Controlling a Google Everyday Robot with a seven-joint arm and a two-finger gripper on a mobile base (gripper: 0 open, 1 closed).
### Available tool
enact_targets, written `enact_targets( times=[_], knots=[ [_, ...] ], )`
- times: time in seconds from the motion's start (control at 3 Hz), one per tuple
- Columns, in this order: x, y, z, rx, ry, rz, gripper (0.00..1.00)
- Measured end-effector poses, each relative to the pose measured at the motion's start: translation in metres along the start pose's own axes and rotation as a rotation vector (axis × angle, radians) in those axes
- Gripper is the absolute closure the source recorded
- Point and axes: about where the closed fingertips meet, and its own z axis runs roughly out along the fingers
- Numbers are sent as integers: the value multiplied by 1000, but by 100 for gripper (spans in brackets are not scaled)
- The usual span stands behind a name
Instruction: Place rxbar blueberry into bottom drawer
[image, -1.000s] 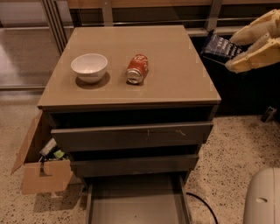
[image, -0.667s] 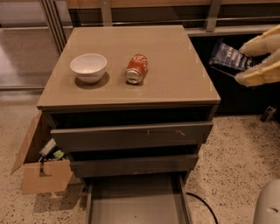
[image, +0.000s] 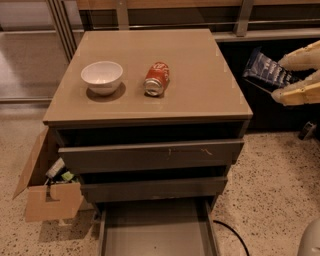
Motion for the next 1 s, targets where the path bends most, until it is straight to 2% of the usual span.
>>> enact_targets(
  times=[0.33,0.67,1.0],
  knots=[
    [18,22,42,-72,17,40,100],
    [57,74,88,-156,25,115,100],
    [88,123,104,-221,54,165,100]
  ],
)
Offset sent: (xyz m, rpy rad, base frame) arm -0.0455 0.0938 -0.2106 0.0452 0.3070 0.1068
